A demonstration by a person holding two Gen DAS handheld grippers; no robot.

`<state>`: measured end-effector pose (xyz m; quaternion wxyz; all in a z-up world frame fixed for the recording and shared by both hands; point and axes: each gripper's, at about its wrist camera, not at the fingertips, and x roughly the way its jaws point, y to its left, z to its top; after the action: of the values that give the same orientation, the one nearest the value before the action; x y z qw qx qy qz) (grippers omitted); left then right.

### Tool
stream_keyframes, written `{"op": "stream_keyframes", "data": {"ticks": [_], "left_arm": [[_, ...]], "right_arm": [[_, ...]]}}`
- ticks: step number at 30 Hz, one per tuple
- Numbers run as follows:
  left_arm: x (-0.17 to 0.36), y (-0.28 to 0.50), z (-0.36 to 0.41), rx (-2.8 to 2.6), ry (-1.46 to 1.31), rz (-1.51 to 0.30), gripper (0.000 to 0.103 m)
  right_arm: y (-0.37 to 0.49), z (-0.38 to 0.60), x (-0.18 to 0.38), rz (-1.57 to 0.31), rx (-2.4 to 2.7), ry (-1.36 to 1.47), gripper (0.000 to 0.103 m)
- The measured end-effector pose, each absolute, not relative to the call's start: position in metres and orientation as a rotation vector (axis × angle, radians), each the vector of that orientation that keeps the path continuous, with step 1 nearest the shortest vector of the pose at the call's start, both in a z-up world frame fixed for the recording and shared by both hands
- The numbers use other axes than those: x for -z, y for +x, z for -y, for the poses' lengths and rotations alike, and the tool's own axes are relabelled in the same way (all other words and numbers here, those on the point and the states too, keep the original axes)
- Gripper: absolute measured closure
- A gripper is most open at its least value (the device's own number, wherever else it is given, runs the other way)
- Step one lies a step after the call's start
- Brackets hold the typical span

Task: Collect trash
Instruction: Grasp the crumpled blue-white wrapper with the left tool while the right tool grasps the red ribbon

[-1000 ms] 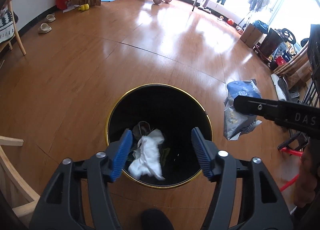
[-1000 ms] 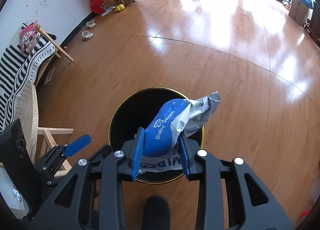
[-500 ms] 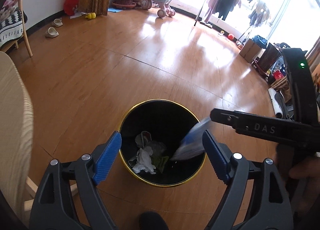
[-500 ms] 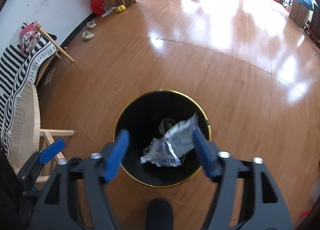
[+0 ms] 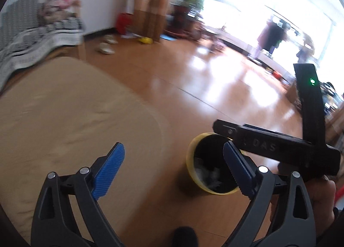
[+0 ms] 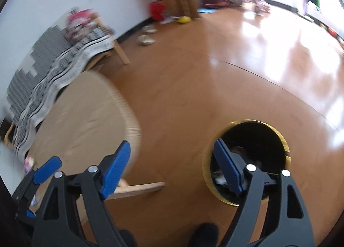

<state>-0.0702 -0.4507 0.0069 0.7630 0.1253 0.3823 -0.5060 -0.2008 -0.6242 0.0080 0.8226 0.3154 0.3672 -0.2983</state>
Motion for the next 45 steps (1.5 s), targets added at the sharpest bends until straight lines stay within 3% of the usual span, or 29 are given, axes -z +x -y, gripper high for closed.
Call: {"op": "stream_keyframes", "data": {"ticks": [11,21,26,34,40,41,43,44,45], "left_arm": [[-0.03,0.061,0.246,0.621,0.132,-0.842,0.011],[-0.023,0.126,0.083,0.325,0.027,-0.851,0.011],[0.003,0.132,0.045,0.248,-0.052,-0.919,0.012],[0.033,0.124,0.06,0.213,-0.087,-0.993,0.014],[0.052,0.126,0.069,0.224,-0.032,-1.038,0.033],[0.054,0.127,0.068,0.225,-0.03,-1.045,0.04],[0.053,0.125,0.069,0.23,-0.016,-1.03,0.071],[0.053,0.123,0.068,0.246,-0.023,-1.039,0.08],[0.05,0.121,0.068,0.24,-0.019,-1.034,0.081]], "right_arm": [[-0.041,0.47,-0.048,-0.808,0.294,0.524,0.022],[0.056,0.327,-0.039,-0.888,0.052,0.382,0.021],[0.084,0.287,-0.026,-0.931,-0.004,0.321,0.021],[0.108,0.273,-0.008,-0.968,-0.008,0.324,0.021],[0.113,0.275,0.001,-0.996,-0.017,0.33,0.021],[0.114,0.275,0.002,-0.999,-0.021,0.331,0.021],[0.116,0.272,0.006,-1.013,-0.037,0.341,0.022],[0.117,0.271,0.008,-1.02,-0.042,0.347,0.022],[0.119,0.27,0.01,-1.026,-0.046,0.355,0.022]]}}
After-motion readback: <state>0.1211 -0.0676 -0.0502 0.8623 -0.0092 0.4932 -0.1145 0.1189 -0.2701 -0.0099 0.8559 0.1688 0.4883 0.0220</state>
